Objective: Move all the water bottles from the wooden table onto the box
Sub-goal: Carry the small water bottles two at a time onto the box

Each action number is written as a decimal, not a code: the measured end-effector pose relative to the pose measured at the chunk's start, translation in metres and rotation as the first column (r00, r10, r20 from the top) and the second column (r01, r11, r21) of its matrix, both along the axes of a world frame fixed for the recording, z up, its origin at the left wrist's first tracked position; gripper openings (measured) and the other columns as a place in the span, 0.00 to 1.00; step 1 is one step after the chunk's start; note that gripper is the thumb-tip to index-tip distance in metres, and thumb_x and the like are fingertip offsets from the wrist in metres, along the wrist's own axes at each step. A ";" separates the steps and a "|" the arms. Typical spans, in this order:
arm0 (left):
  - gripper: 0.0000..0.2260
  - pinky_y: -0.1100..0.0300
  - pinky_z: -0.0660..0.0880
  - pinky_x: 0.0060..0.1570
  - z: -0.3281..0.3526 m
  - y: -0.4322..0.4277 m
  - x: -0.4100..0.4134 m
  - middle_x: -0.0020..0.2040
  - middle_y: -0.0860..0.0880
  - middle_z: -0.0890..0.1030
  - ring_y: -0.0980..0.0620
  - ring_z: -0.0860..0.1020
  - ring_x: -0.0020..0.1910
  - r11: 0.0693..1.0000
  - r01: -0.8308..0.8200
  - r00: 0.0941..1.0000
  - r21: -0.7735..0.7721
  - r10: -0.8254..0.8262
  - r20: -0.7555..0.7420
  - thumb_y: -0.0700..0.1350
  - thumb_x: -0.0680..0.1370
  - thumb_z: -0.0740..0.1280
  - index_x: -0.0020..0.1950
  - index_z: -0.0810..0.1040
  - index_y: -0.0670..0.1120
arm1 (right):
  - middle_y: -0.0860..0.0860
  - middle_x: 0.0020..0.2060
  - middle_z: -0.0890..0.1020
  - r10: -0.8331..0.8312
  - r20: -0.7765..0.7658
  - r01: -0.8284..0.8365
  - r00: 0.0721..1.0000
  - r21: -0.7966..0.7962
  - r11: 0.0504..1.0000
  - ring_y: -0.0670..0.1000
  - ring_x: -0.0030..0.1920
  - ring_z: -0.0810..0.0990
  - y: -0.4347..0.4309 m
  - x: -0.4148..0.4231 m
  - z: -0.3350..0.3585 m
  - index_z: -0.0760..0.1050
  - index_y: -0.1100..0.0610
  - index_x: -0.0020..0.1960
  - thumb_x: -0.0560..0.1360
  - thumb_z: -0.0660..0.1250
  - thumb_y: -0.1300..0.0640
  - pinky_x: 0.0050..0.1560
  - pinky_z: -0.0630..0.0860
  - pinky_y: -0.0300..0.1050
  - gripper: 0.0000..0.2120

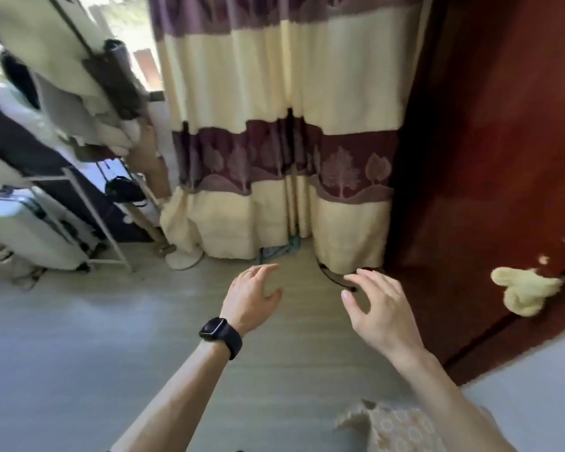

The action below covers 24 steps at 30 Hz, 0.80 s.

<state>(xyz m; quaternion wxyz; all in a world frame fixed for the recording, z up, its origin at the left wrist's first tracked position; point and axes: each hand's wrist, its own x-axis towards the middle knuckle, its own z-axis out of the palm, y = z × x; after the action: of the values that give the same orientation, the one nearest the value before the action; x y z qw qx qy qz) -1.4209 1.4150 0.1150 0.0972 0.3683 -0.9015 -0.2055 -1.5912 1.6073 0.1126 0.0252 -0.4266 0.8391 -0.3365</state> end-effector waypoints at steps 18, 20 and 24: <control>0.23 0.53 0.68 0.68 0.094 -0.187 0.537 0.70 0.50 0.75 0.49 0.72 0.69 0.535 -0.836 0.548 -0.122 0.816 -0.182 0.52 0.78 0.67 0.73 0.72 0.52 | 0.48 0.66 0.78 0.818 -0.198 -0.836 0.540 -0.011 0.549 0.53 0.69 0.69 -0.416 0.445 0.109 0.77 0.48 0.67 0.77 0.68 0.43 0.72 0.67 0.48 0.20; 0.23 0.52 0.68 0.69 0.107 -0.201 0.571 0.70 0.50 0.75 0.48 0.71 0.70 0.480 -0.867 0.499 -0.138 0.842 -0.205 0.52 0.78 0.68 0.73 0.72 0.52 | 0.47 0.67 0.77 0.836 -0.218 -0.860 0.503 -0.025 0.510 0.53 0.70 0.68 -0.442 0.481 0.121 0.77 0.47 0.67 0.77 0.68 0.44 0.72 0.66 0.47 0.20; 0.24 0.51 0.67 0.70 0.138 -0.237 0.625 0.70 0.49 0.75 0.48 0.71 0.70 0.389 -0.905 0.420 -0.171 0.877 -0.233 0.53 0.78 0.68 0.73 0.72 0.52 | 0.45 0.68 0.76 0.867 -0.227 -0.895 0.444 -0.057 0.443 0.52 0.71 0.66 -0.496 0.540 0.149 0.75 0.45 0.69 0.78 0.67 0.44 0.72 0.63 0.45 0.20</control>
<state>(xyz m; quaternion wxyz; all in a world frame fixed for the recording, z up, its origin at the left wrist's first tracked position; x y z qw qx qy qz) -0.7960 1.1781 0.2529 0.2883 0.7653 -0.5753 -0.0152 -1.0512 1.1109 0.2615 0.0915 -0.8275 0.4609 -0.3073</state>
